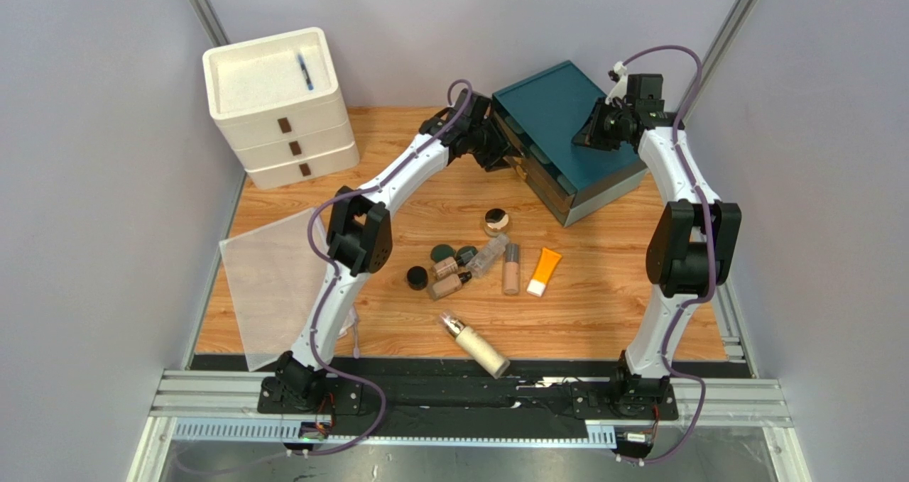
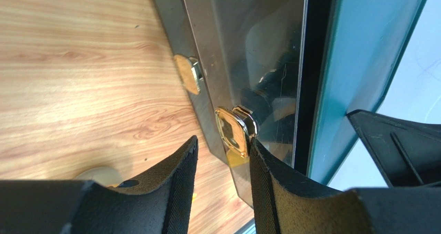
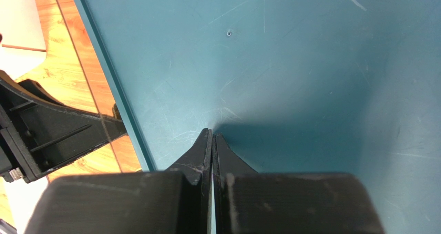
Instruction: Organize the makeup
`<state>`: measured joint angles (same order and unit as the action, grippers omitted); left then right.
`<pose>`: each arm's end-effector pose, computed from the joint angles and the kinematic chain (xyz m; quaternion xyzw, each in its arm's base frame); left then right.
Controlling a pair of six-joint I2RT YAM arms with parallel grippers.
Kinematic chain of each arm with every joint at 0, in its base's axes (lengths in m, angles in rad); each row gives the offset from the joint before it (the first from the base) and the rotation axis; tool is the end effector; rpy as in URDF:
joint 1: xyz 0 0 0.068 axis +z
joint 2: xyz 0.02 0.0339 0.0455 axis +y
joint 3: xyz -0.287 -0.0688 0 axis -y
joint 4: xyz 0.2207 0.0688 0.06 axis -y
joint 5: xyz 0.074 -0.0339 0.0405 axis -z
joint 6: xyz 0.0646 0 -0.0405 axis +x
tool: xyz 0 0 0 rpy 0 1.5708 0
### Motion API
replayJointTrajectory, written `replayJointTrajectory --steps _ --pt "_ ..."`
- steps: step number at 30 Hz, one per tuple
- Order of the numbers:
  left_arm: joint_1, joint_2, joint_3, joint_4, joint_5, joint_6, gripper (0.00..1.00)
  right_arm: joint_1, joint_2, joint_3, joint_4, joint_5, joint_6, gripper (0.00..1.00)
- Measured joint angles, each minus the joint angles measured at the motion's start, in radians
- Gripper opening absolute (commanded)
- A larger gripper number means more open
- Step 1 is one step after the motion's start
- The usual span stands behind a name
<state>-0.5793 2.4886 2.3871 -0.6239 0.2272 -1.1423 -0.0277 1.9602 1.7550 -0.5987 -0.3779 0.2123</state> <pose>0.4741 -0.3275 0.2343 -0.2070 0.8834 -0.3765 0.1873 0.4508 0.0114 0.2963 0.0393 0.9127 0.2073 0.3498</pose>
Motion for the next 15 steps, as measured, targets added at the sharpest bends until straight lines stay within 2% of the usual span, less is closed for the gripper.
replayJointTrajectory --steps 9,15 --pt "0.021 -0.106 -0.154 -0.003 -0.008 0.026 0.46 0.000 0.000 0.000 0.001 -0.001 0.002 0.00" --pt "0.053 -0.224 -0.333 0.043 -0.079 0.039 0.46 0.000 0.001 0.000 0.001 -0.003 0.002 0.00"
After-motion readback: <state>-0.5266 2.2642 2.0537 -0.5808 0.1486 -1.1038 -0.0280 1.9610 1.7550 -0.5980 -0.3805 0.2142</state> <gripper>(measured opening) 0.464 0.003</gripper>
